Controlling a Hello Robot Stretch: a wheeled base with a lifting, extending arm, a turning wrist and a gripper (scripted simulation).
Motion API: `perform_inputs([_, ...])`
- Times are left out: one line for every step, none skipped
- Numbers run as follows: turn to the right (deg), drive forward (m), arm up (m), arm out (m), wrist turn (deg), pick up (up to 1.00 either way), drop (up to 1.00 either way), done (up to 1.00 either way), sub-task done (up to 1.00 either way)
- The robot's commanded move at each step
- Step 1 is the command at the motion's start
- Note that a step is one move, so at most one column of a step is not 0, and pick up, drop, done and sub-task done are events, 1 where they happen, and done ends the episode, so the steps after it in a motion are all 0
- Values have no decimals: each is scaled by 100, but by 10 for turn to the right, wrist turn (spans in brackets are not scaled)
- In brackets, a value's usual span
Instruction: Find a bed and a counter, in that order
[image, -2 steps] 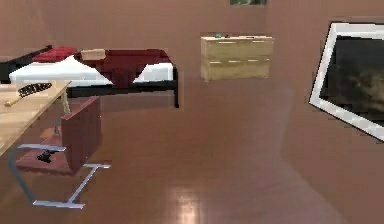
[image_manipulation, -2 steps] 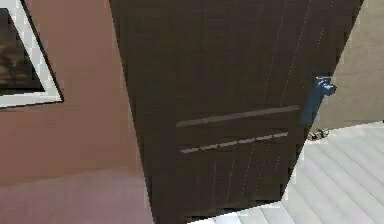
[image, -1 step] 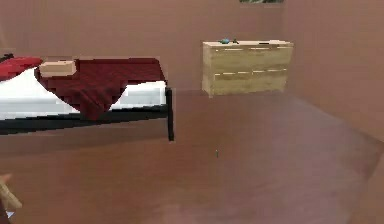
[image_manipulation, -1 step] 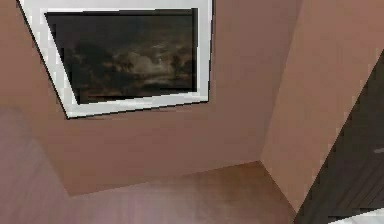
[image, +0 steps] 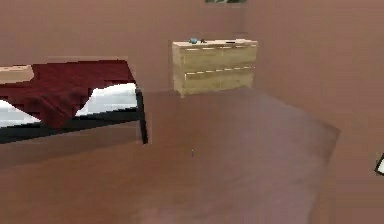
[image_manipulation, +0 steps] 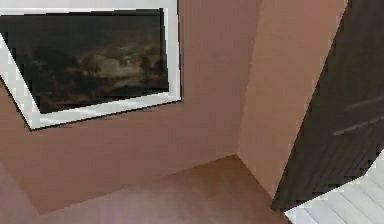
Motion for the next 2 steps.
perform_inputs([0,30,0,0,0,0,0,0,0])
perform_inputs([-240,0,0,0,0,0,0,0,0])
